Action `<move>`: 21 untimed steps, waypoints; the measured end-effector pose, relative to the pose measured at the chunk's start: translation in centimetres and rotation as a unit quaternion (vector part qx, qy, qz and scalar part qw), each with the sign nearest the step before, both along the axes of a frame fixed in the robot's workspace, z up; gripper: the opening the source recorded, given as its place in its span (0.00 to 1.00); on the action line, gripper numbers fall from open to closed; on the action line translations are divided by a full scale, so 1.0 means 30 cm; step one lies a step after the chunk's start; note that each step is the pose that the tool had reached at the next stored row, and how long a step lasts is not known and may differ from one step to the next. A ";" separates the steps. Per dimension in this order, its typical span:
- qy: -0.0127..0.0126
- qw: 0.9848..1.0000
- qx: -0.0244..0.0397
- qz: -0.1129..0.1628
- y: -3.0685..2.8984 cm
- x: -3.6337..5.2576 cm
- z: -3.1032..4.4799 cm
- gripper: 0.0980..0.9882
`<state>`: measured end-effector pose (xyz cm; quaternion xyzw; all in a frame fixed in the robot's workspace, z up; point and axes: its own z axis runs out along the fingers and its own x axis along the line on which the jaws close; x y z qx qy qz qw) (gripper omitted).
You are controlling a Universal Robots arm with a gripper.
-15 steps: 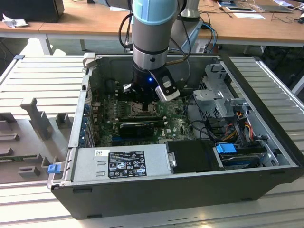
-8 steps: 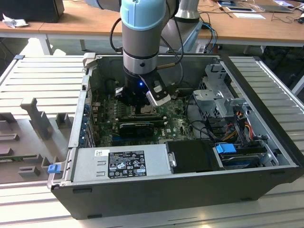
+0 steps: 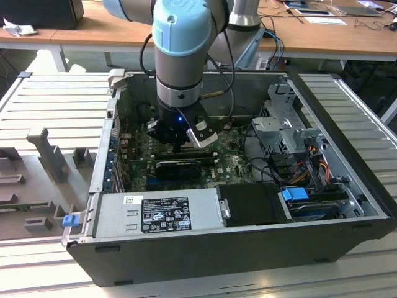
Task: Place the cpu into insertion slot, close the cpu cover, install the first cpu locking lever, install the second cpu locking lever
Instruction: 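Install the second cpu locking lever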
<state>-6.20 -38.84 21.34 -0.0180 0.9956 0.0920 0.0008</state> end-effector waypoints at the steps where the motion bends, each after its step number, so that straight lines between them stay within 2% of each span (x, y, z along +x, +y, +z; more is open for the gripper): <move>1: 0.000 1.000 0.004 0.004 -0.004 -0.002 -0.001 0.01; 4: 0.000 1.000 0.010 0.015 -0.011 -0.009 -0.006 0.01; 6: 0.000 1.000 0.016 0.016 -0.021 -0.031 -0.013 0.01; 11: 0.000 0.999 0.043 0.016 -0.046 -0.042 -0.032 0.01; 14: -0.001 0.998 0.053 0.016 -0.050 -0.043 -0.039 0.01; 21: -0.001 0.997 0.071 0.016 -0.052 -0.046 -0.057 0.01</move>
